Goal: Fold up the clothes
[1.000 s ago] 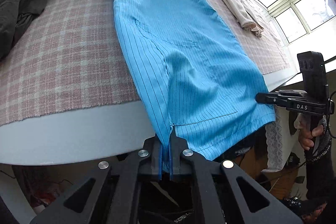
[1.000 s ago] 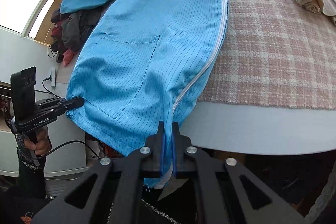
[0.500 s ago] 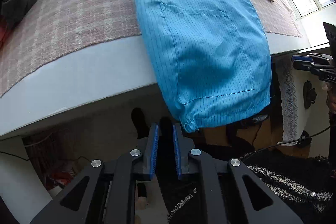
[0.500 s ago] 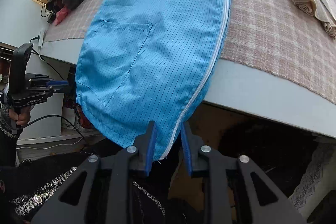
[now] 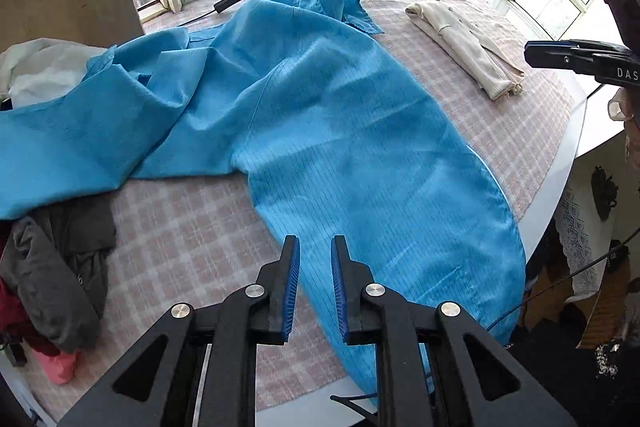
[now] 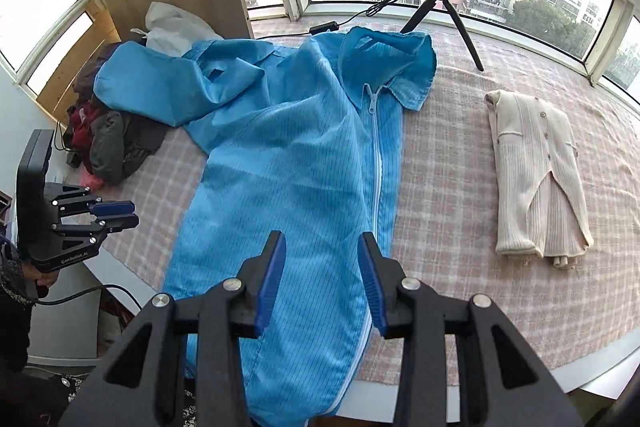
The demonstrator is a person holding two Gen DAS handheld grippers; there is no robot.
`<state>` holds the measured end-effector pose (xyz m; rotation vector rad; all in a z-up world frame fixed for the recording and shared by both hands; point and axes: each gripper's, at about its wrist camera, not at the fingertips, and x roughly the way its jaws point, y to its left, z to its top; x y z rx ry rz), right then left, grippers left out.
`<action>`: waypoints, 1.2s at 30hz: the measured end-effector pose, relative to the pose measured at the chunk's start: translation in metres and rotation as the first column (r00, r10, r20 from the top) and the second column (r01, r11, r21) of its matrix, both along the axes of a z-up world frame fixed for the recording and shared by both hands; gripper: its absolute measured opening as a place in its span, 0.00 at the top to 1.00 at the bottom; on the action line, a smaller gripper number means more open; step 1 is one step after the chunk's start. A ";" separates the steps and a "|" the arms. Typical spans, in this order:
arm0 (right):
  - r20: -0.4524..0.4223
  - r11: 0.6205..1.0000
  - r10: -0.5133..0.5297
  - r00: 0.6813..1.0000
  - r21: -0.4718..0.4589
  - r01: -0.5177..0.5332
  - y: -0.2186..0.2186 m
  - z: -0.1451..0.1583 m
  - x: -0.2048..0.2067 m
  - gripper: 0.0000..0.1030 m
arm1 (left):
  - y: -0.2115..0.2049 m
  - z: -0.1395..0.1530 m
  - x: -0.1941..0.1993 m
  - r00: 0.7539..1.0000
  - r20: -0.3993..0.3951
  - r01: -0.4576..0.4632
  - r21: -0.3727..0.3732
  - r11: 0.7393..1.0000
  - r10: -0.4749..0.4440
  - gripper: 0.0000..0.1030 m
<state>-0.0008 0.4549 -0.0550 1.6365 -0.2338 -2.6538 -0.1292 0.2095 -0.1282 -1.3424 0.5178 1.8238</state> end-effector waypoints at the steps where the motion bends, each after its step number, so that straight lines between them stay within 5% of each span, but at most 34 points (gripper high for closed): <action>1: -0.009 1.000 -0.022 1.000 0.013 0.022 0.005 0.000 -0.018 0.61 | 0.009 -0.006 -0.014 1.000 -0.001 0.002 0.002 1.000 -0.002 0.86; 8: 0.022 0.992 -0.117 0.993 -0.044 0.117 0.030 -0.038 -0.138 0.60 | 0.047 -0.064 -0.075 0.999 0.049 0.005 -0.049 0.999 -0.003 0.86; 20: 0.168 0.999 0.029 0.985 -0.046 -0.021 0.022 -0.129 -0.291 0.58 | 0.052 -0.109 -0.092 0.992 0.128 0.021 -0.077 0.997 -0.011 0.86; 21: 0.178 0.998 0.048 0.983 -0.044 -0.041 0.022 -0.133 -0.297 0.69 | 0.052 -0.109 -0.093 0.991 0.132 0.022 -0.076 0.997 -0.012 0.86; 23: 0.176 0.994 0.083 0.981 0.052 -0.093 0.023 -0.125 -0.303 0.99 | 0.051 -0.109 -0.092 0.990 0.137 0.024 -0.074 0.997 -0.014 0.85; 25: 0.158 0.971 0.100 0.982 0.202 -0.132 0.025 -0.107 -0.308 0.99 | 0.050 -0.110 -0.090 0.990 0.141 0.027 -0.073 0.997 -0.016 0.85; 29: 0.079 0.844 0.060 0.995 0.528 -0.093 0.042 -0.057 -0.320 0.99 | 0.050 -0.109 -0.087 0.989 0.148 0.033 -0.069 0.997 -0.022 0.85; 34: 0.173 0.752 0.102 0.980 0.632 -0.190 0.042 -0.085 -0.339 0.97 | 0.050 -0.110 -0.089 0.986 0.166 0.030 -0.069 0.997 -0.018 0.85; 36: 0.207 0.714 0.093 0.974 0.668 -0.211 0.042 -0.096 -0.339 0.83 | 0.042 -0.101 -0.090 0.991 0.136 0.019 -0.075 0.997 -0.008 0.85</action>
